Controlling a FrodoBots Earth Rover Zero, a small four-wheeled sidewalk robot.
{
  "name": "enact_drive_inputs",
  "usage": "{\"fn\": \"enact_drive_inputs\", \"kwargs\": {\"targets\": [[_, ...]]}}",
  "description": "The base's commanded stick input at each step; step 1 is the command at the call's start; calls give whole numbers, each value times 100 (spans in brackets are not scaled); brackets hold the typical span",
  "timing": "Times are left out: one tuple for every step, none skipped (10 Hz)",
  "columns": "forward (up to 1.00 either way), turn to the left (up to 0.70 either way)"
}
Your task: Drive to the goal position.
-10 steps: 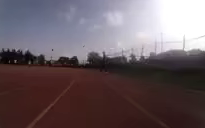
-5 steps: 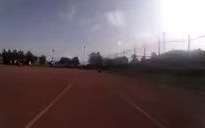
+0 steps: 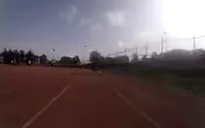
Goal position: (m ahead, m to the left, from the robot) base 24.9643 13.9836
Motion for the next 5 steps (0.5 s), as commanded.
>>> {"fn": "enact_drive_inputs", "kwargs": {"targets": [[70,-35],[70,-35],[70,-35],[70,-35],[70,0]]}}
